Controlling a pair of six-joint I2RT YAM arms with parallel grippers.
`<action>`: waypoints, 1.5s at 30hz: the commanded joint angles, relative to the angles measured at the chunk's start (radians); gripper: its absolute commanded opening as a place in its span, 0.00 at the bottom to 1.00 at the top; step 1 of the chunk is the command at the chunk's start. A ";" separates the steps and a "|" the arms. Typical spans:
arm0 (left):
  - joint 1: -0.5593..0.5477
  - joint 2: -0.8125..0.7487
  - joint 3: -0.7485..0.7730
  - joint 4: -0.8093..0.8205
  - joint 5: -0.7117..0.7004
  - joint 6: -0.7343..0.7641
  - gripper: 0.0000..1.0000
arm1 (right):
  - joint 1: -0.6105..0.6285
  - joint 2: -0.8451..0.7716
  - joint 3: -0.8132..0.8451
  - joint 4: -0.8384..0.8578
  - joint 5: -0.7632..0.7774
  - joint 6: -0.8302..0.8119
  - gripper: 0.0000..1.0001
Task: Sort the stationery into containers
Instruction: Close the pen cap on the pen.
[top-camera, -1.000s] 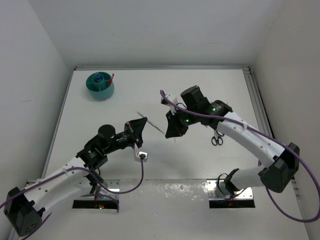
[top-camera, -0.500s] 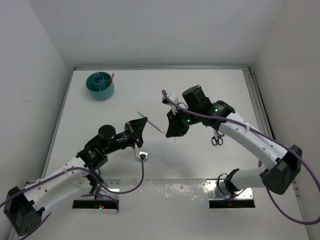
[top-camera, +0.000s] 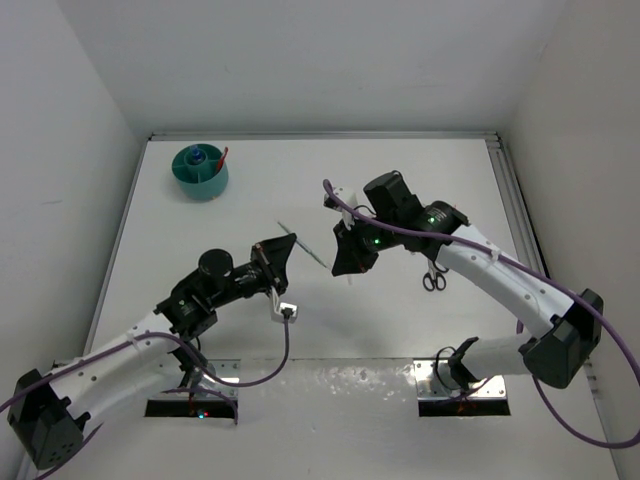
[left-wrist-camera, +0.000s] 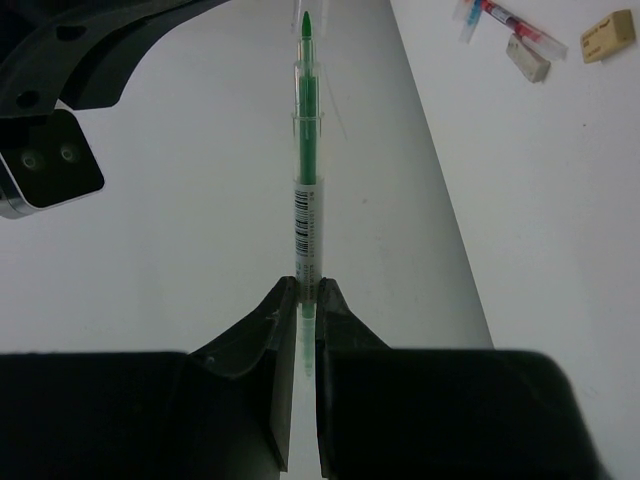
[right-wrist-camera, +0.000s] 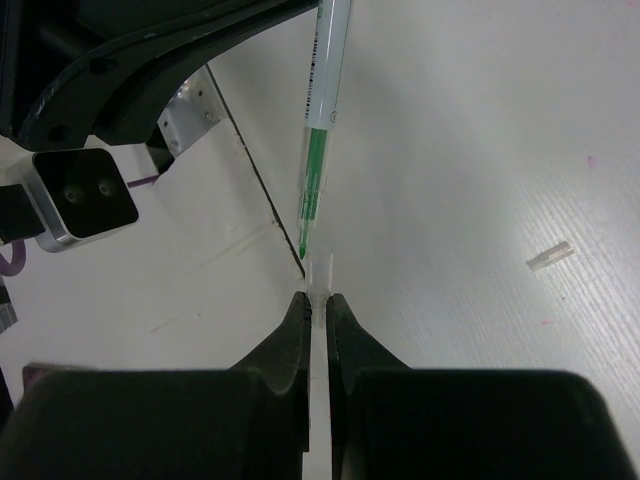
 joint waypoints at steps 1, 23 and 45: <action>-0.016 0.021 0.033 0.052 0.051 0.030 0.00 | 0.006 0.019 0.048 0.032 -0.019 -0.001 0.00; -0.011 0.050 0.058 0.034 0.066 0.147 0.00 | 0.000 -0.031 0.022 0.052 0.008 0.034 0.00; -0.005 0.064 0.047 0.118 -0.046 0.121 0.00 | -0.009 -0.081 -0.027 0.026 0.020 0.024 0.00</action>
